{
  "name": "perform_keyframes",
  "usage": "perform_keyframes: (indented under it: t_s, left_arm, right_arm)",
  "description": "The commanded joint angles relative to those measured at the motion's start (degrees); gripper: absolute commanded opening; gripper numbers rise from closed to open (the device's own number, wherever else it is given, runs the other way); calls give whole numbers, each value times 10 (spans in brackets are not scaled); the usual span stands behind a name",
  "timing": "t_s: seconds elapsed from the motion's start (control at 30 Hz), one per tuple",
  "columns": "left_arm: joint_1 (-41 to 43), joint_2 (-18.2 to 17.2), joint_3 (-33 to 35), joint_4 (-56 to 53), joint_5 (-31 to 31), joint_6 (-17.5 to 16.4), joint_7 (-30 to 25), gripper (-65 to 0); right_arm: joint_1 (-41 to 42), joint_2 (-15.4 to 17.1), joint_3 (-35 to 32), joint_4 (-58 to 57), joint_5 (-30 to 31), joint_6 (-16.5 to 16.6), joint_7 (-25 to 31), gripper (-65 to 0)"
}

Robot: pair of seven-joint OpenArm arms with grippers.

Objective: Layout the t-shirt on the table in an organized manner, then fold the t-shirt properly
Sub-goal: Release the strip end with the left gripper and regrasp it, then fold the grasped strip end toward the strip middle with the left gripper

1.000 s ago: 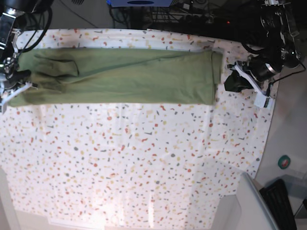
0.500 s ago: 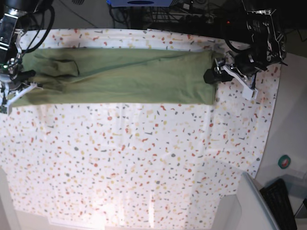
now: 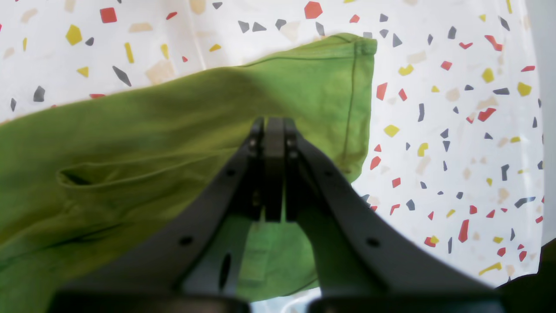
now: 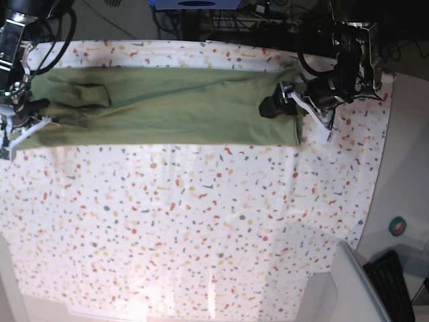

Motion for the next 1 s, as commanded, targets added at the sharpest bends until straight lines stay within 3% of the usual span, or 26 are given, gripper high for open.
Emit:
perform_keyframes:
  t_s: [0.0,0.07,0.2,0.3,0.5,0.6,0.73,0.97]
  left_arm:
    - [6,-7,-1,0,16,7,22,-252]
    - [7,-15,-1,-1,16,7,22,-364]
    - [3,-20,-1,-1,16,7,22,-650]
    - [-11,-40,-3,-1,16,8,21,-650]
    - [-31,-74,-110,9,16,8,25,-650]
    - [-29,-94,-113,45,16,10,27,-650]
    - [16,-90,-81,137,14,90,27,-650]
    - [38,-45,67,231,16,183,27,-650]
  right_arm:
    - [5,8,2,8,2,-2,11,-650]
    - [5,8,2,8,2,-2,11,-650]
    - [5,8,2,8,2,-2,11,-650]
    - [5,8,2,8,2,-2,11,-650]
    - [5,8,2,8,2,-2,11,-650]
    - [5,5,2,8,2,-2,11,-650]
    - [6,-3,3,8,2,-2,12,-650]
    - [10,-5,2,8,2,-2,12,-650]
